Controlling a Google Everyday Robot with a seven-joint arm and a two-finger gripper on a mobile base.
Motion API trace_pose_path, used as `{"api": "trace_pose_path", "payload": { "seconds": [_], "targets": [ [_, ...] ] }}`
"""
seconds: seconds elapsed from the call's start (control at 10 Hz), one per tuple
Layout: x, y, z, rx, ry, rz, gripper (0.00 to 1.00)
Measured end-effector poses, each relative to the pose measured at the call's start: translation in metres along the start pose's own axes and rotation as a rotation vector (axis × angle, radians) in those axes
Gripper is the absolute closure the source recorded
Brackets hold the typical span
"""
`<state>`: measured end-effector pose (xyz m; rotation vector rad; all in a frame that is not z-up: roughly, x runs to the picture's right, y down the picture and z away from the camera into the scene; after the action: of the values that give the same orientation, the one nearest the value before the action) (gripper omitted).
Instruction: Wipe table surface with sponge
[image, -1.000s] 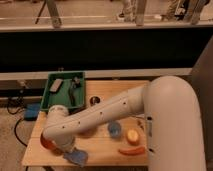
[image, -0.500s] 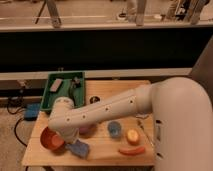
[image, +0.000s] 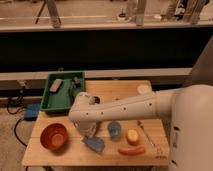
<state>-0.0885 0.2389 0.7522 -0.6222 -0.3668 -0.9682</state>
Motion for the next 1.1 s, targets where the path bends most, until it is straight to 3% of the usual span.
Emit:
{"api": "trace_pose_path", "payload": {
  "seconds": [0.3,0.6,0.8,1.1],
  "targets": [
    [0.030,0.030,0.008,-0.046,0.026,0.093,1.00],
    [0.043,0.051,0.011,-0.069,0.028,0.149,1.00],
    [0.034,0.058,0.016,-0.085,0.014,0.146,1.00],
    [-0.002,0.061,0.029,-0.111,-0.026,0.088,1.00]
  ]
}}
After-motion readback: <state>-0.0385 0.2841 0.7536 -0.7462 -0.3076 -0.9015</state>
